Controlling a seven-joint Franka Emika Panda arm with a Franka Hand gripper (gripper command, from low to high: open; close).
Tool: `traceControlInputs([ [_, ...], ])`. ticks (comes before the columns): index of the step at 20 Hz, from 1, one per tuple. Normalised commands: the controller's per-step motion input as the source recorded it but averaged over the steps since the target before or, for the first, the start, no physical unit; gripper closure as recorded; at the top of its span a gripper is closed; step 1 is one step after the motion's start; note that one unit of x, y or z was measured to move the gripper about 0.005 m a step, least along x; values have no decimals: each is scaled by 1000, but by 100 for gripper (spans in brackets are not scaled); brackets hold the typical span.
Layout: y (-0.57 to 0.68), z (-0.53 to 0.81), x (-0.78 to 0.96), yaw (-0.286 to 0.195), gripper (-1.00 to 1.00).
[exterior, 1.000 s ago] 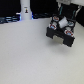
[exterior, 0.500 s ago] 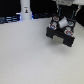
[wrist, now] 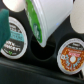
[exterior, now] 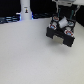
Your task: Open the kcup holder, insert the kcup into the holder, and close the kcup holder
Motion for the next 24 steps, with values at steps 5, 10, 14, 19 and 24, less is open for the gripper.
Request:
traceControlInputs([
  [5,-357,-28,-287,3,-100],
  [10,-63,30,-93,20,100],
  [14,-39,0,10,0,100],
  [19,-47,-12,53,-11,100],
  [24,-166,-14,-157,2,-100],
])
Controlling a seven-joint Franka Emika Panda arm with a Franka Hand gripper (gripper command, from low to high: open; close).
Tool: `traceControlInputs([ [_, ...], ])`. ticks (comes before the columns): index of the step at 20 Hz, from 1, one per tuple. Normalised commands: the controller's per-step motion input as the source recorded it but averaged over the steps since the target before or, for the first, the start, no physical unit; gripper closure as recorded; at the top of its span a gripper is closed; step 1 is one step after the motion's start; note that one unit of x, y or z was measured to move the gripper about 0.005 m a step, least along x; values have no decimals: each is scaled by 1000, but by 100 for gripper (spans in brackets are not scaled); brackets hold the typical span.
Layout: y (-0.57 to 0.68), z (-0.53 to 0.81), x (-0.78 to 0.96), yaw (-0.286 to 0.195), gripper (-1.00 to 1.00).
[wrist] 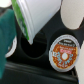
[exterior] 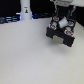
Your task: Open the kcup holder, insert the kcup into the holder, and close the kcup holder
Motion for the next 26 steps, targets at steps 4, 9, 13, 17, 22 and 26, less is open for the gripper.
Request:
traceControlInputs([
  [4,-344,-42,-252,0,-100],
  [9,-385,-170,-150,0,-100],
  [13,-347,-178,-92,-2,-100],
  [17,-98,37,106,15,-100],
  [22,-398,141,665,8,-100],
  [26,-406,87,763,-10,-100],
])
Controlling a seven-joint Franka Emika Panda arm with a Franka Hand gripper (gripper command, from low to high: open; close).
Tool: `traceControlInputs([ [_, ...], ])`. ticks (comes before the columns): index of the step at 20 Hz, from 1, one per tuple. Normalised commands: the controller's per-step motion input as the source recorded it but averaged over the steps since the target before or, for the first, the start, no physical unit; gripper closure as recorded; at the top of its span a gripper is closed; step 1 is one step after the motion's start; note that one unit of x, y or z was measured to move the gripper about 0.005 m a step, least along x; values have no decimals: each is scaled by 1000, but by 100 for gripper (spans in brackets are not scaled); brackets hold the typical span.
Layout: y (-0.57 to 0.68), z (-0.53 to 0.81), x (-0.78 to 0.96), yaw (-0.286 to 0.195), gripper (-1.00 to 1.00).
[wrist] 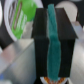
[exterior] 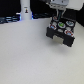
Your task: Open the kcup holder, insert the kcup into the holder, and close the kcup holder
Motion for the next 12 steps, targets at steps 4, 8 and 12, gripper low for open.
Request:
traceControlInputs([
  [4,-191,-16,396,-14,-100],
  [8,42,-24,223,-18,-100],
  [12,-14,85,365,32,100],
])
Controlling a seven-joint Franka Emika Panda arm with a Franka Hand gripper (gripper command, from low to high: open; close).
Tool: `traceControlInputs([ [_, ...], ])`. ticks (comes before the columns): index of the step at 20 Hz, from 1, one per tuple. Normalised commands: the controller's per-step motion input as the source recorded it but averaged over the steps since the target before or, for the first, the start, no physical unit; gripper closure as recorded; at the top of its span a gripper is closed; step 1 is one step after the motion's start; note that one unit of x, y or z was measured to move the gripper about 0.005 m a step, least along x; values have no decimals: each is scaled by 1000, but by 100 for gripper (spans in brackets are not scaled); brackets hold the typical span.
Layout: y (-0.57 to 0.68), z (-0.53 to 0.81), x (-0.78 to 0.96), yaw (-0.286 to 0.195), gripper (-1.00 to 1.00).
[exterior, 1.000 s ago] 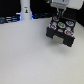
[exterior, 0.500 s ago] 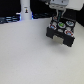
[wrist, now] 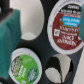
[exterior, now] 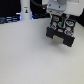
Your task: Open the kcup holder, insert the kcup into the holder, and close the kcup holder
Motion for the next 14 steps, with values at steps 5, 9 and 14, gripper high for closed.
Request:
traceControlInputs([
  [5,46,247,100,-7,-100],
  [9,-4,379,326,-23,-100],
  [14,-266,176,425,-29,-100],
])
